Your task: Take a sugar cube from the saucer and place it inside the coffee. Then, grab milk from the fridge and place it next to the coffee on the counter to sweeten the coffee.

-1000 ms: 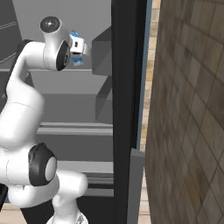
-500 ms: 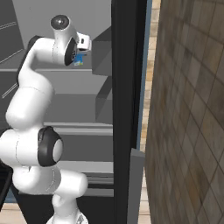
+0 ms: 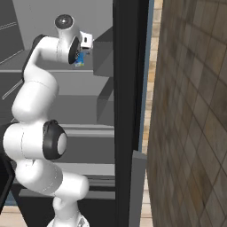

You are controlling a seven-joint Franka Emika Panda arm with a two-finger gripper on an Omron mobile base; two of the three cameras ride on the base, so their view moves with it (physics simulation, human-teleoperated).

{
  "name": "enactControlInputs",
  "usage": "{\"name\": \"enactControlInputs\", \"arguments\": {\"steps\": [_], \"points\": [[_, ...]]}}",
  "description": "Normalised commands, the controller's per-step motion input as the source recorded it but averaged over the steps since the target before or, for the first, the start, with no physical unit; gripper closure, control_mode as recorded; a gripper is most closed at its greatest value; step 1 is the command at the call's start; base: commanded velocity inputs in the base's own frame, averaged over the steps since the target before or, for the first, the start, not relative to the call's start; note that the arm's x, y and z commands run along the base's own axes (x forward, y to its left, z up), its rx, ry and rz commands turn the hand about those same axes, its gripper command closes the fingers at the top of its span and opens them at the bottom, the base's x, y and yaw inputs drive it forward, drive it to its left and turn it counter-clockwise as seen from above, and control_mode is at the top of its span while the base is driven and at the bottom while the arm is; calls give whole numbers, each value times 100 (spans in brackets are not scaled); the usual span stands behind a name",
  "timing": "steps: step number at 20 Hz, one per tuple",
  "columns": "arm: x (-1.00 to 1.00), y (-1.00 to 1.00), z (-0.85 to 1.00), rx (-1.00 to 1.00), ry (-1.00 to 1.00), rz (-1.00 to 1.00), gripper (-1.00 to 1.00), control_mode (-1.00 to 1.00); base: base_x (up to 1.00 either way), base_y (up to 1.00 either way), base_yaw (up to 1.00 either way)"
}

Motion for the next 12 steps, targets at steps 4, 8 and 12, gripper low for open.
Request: {"name": "enactControlInputs", "arguments": {"steps": [4, 8, 12], "points": [[7, 11, -9, 0, -10, 0, -100, -100, 0, 0, 0], [0, 10, -12, 0, -12, 0, -100, -100, 0, 0, 0], [8, 0, -1, 0, -5, 0, -100, -100, 0, 0, 0]]}}
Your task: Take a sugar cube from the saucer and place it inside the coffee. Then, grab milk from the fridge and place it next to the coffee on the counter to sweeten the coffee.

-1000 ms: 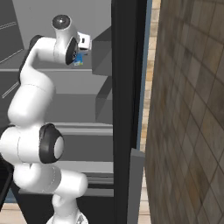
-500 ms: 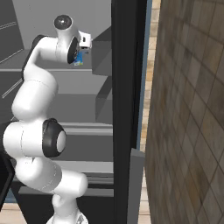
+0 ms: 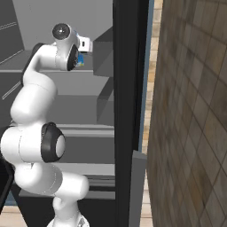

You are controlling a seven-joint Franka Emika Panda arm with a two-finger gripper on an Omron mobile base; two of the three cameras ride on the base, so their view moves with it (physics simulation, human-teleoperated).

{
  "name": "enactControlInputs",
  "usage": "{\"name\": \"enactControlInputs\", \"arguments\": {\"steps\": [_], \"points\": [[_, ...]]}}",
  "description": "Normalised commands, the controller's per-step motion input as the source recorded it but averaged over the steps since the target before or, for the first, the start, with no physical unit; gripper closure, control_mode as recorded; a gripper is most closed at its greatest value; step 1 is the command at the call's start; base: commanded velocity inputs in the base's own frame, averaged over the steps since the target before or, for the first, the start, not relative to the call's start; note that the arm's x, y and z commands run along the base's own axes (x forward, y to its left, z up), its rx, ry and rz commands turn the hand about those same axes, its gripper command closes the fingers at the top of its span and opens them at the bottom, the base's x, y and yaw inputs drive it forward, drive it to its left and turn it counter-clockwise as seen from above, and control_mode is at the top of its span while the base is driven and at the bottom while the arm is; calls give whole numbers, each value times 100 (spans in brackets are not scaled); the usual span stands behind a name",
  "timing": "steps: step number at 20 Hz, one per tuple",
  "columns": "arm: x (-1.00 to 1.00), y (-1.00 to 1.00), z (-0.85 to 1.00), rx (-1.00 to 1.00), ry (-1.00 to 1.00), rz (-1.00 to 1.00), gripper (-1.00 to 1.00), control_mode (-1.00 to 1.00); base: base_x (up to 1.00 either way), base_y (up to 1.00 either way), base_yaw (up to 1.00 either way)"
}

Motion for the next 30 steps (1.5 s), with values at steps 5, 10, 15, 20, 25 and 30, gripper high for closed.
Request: {"name": "enactControlInputs", "arguments": {"steps": [5, 10, 15, 20, 25, 30], "points": [[18, 0, 0, 0, 0, 0, -100, -100, 0, 0, 0], [21, 0, 0, 0, 0, 0, -100, -100, 0, 0, 0], [24, 0, 0, 0, 0, 0, -100, -100, 0, 0, 0], [20, 0, 0, 0, 0, 0, 100, -100, 0, 0, 0], [6, 0, 0, 0, 0, 0, 100, -100, 0, 0, 0], [-13, 0, 0, 0, 0, 0, 100, -100, 0, 0, 0]]}}
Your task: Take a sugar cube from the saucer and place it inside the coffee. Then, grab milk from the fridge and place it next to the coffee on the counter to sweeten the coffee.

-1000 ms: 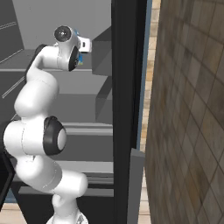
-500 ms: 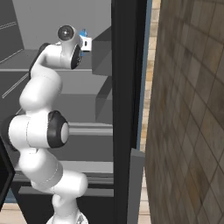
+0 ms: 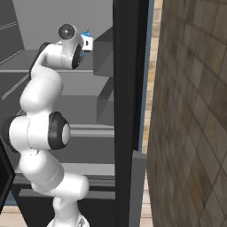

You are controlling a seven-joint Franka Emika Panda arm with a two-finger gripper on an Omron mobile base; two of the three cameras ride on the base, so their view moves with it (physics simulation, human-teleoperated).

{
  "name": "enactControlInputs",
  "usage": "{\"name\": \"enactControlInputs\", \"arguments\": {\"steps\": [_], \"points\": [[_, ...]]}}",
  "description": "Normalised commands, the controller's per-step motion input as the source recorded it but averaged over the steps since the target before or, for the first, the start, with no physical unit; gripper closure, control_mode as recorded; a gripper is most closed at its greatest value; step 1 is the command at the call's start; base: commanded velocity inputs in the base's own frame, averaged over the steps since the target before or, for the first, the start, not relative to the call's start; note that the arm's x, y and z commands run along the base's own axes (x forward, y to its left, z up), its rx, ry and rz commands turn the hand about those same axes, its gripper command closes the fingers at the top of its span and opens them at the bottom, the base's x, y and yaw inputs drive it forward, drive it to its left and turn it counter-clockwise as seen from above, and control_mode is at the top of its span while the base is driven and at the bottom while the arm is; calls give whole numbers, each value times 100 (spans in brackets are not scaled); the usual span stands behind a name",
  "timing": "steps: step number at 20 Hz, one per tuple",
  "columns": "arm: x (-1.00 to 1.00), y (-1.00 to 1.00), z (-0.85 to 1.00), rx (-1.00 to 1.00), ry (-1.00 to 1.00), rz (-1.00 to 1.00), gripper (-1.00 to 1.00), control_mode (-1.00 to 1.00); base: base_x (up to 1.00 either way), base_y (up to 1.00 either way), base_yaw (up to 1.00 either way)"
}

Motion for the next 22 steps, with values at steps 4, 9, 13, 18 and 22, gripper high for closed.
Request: {"name": "enactControlInputs", "arguments": {"steps": [4, 9, 13, 18, 22], "points": [[-96, 0, 14, 0, -4, 1, 100, -100, 0, 0, 0], [-100, 0, 46, 0, -12, 2, 100, -100, 0, 0, 0], [-100, 0, 45, 0, -10, 4, 100, -100, 0, 0, 0], [-100, 0, 12, 0, -2, 6, 100, -100, 0, 0, 0], [-100, 0, 0, 0, 0, 4, 100, -100, 0, 0, 0]]}}
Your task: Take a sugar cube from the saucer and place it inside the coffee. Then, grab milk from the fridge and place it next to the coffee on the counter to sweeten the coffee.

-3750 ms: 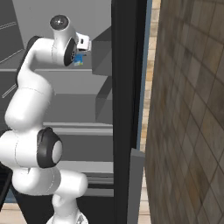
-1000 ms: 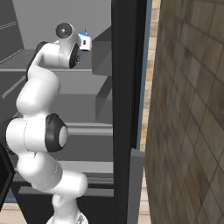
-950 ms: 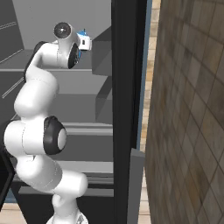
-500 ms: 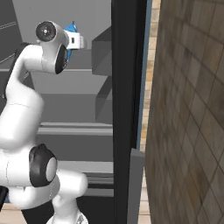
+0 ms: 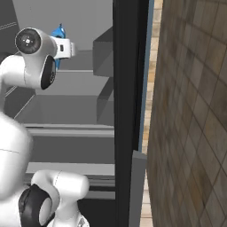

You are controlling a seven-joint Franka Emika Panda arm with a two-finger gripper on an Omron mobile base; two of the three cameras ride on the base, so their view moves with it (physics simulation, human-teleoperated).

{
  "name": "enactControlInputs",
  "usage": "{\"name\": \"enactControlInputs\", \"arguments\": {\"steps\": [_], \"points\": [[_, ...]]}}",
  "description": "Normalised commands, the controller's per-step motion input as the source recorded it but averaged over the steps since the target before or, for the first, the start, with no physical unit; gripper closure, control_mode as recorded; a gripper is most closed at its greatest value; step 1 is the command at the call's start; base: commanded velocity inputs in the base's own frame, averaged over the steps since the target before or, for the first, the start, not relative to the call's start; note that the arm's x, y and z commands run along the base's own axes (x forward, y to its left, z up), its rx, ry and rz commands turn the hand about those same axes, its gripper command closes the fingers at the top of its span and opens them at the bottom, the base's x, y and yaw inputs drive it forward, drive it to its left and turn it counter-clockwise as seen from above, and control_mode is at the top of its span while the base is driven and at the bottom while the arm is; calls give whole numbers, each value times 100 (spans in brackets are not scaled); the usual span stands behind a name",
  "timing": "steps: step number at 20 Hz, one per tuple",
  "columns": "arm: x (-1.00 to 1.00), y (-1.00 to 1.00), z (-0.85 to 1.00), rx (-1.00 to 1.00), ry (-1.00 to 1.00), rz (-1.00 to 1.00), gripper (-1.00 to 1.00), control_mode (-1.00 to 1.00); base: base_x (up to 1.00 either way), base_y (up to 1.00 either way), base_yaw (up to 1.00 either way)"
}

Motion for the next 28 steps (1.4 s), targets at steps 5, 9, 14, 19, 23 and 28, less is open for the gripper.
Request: {"name": "enactControlInputs", "arguments": {"steps": [5, 9, 14, 19, 23, 28], "points": [[-100, 0, -4, -2, 1, 4, 100, -100, 0, 0, 0], [-100, 0, -16, -2, 4, 4, 100, -100, 0, 0, 0], [-40, 0, -14, -1, 3, 1, 100, 100, -60, -3, 12], [0, 0, 0, 0, 0, 0, 100, 100, -100, 0, 62], [0, 0, 0, 0, 0, 0, 100, 100, -100, 0, 79], [0, 0, 0, 0, 0, 0, 100, 100, -80, 6, 91]]}}
